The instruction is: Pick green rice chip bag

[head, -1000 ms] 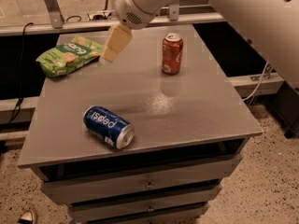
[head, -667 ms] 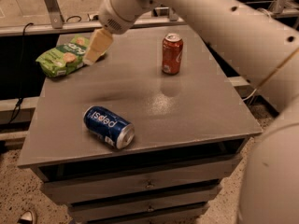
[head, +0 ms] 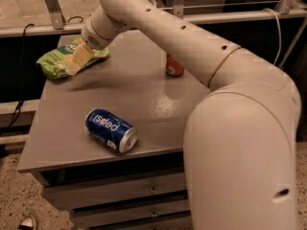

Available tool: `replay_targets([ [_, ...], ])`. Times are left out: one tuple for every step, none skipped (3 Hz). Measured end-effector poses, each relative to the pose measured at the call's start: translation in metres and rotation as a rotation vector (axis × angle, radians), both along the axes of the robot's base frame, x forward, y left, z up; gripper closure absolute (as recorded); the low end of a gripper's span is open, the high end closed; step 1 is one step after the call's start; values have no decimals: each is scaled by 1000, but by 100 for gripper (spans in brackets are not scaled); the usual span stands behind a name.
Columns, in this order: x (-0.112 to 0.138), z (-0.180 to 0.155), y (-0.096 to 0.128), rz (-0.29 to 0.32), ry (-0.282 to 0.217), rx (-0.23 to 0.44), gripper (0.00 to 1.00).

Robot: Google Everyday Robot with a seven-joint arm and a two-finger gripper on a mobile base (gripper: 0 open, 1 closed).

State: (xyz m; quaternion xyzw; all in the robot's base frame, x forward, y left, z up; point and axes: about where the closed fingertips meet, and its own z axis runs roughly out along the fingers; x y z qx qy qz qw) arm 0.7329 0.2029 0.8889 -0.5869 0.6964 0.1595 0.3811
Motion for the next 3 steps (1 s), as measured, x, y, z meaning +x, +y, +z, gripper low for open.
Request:
replay_targets([
  [6, -15, 27, 0, 41, 32, 0],
  [2, -28, 49, 10, 89, 54, 0],
  [-4, -38, 65, 23, 115, 63, 16],
])
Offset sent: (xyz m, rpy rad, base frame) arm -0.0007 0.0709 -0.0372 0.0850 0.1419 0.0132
